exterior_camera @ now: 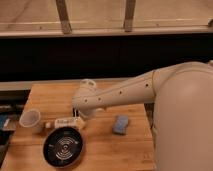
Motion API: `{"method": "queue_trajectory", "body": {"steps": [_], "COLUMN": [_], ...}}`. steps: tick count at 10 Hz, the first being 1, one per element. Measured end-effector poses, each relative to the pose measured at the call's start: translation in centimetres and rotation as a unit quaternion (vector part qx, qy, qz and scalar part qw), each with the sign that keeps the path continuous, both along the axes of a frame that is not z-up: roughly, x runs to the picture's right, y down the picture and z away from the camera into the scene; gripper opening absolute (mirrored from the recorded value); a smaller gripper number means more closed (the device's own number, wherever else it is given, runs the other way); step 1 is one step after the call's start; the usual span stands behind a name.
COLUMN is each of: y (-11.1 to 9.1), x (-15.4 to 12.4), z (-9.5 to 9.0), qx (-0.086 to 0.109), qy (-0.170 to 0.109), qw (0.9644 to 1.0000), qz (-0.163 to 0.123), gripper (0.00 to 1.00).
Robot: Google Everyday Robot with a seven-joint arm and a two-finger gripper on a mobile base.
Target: Pick up the ceramic bowl
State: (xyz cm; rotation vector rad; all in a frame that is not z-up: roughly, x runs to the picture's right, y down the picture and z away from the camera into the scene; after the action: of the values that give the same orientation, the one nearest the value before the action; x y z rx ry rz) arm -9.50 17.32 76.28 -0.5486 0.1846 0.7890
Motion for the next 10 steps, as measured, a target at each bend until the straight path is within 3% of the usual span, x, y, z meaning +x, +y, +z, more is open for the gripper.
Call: {"method": "queue_trajectory", "body": {"steps": [3, 7, 10], "y": [2.4, 5.8, 7.5], "x": [-1.6, -3.8, -4.5], "z": [-0.8, 1.7, 2.4], "qx": [-0.004, -0.04, -0.061], "qy": [-0.021, -0.058, -0.07], "qw": [0.9997, 0.9973, 0.9954], "qz": [0.013, 0.02, 0.025], "gripper": [0.8, 0.8, 0.78]}}
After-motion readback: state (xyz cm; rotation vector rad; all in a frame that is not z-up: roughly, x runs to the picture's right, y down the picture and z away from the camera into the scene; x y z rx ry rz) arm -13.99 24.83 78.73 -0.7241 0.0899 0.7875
